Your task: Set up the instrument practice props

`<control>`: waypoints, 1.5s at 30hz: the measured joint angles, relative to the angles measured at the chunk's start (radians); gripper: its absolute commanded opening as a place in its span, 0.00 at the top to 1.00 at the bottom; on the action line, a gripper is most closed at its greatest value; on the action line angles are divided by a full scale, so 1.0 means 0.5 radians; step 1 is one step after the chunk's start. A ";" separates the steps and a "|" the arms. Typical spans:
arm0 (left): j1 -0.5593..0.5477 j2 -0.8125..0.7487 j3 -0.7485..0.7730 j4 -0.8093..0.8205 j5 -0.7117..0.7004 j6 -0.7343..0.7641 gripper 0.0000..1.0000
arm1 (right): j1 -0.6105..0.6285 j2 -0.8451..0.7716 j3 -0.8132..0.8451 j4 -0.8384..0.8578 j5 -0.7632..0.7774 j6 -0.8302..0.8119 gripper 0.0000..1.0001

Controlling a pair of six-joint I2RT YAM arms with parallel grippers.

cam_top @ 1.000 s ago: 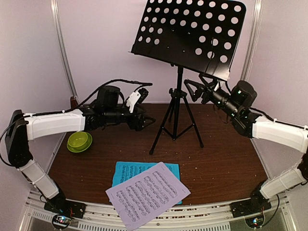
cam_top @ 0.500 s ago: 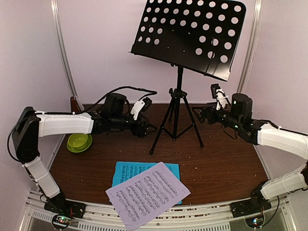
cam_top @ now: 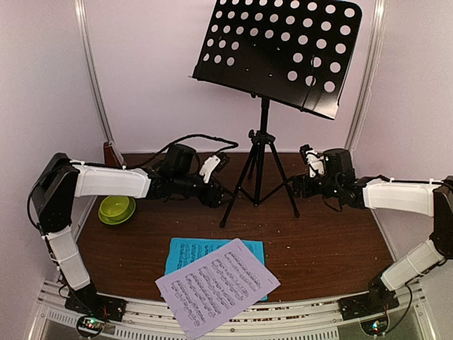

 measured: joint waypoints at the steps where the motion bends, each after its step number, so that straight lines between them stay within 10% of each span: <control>1: -0.001 0.019 0.024 0.000 0.002 -0.005 0.32 | 0.000 0.021 0.004 0.003 -0.001 -0.007 0.17; 28: -0.014 0.237 0.182 0.002 0.053 -0.052 0.57 | -0.002 0.230 0.209 -0.192 -0.178 -0.265 0.60; 45: -0.018 0.294 0.254 -0.022 0.079 0.053 0.96 | -0.003 0.231 0.336 -0.578 -0.114 -0.480 0.86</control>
